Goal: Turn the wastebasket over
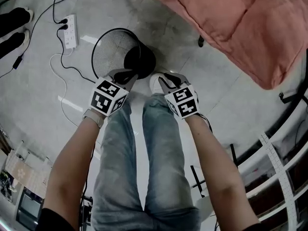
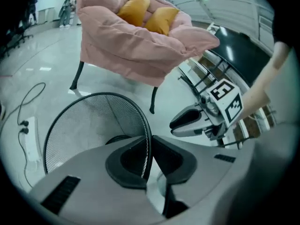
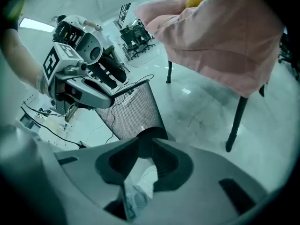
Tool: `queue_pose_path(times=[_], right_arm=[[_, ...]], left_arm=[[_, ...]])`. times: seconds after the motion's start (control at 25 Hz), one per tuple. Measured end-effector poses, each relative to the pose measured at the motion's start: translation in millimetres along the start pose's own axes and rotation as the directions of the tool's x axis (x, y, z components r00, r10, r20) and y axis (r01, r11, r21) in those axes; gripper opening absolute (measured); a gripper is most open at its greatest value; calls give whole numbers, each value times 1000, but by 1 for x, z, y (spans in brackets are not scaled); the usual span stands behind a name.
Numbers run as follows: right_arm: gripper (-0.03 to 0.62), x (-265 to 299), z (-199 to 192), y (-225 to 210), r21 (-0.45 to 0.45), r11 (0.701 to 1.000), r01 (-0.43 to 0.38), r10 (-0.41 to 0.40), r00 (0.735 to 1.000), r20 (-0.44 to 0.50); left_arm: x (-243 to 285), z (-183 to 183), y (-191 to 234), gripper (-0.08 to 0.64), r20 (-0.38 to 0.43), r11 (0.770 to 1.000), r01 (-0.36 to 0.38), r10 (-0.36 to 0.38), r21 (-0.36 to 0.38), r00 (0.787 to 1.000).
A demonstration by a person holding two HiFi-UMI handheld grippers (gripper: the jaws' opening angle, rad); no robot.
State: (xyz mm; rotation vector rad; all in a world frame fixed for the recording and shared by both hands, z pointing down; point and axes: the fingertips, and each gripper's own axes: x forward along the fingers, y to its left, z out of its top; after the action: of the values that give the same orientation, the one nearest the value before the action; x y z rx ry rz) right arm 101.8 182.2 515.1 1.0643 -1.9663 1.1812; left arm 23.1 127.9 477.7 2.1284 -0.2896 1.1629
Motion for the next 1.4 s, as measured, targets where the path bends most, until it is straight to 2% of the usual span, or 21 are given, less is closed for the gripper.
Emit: queue_pose_path(times=[0.08,0.16,0.32,0.48,0.64,0.72,0.84,0.96,1.2,1.28,1.4], right_arm=[[97,-2,-5,-9,20,1000,15,-15,1000,6],[97,-5,-12,-17,57,998,31,-31,999,14],[97,-10,-24,-24,112,992,50,-53,998,27],[97,-18,-35,-32,141,988,70,-75,997,29],[97,-22,-40,-38,178,981,80,-89,995,44],[97,-24,-40,-42,192,978,88,-100,994,53],[97,-27,-46,-45,202,974,100,-112,992,51],[95,-30,-45,-45,216,970,107,-122,991,54],[12,-55,-21,-32,258,955,146,-180,977,114],[11,-67,-6,-23,271,952,144,-192,969,157],[9,-87,14,-10,310,938,154,-225,952,206]], left_arm=[[15,5,-11,55,14,994,25,-24,-107,1000],[32,8,-24,68,32,984,49,-44,-173,998],[64,16,-43,91,50,983,46,-37,-179,998],[91,26,-52,98,55,972,66,-55,-225,997],[110,18,-52,104,-4,982,49,-51,-185,999],[113,17,-48,94,-7,982,46,-48,-183,999],[113,15,-50,94,1,979,77,-78,-186,997],[108,14,-55,126,-14,984,107,-110,-141,994],[68,22,-61,132,20,990,127,-126,-67,992],[48,30,-62,58,34,991,130,-130,-6,991],[14,46,-65,15,63,987,152,-155,46,986]])
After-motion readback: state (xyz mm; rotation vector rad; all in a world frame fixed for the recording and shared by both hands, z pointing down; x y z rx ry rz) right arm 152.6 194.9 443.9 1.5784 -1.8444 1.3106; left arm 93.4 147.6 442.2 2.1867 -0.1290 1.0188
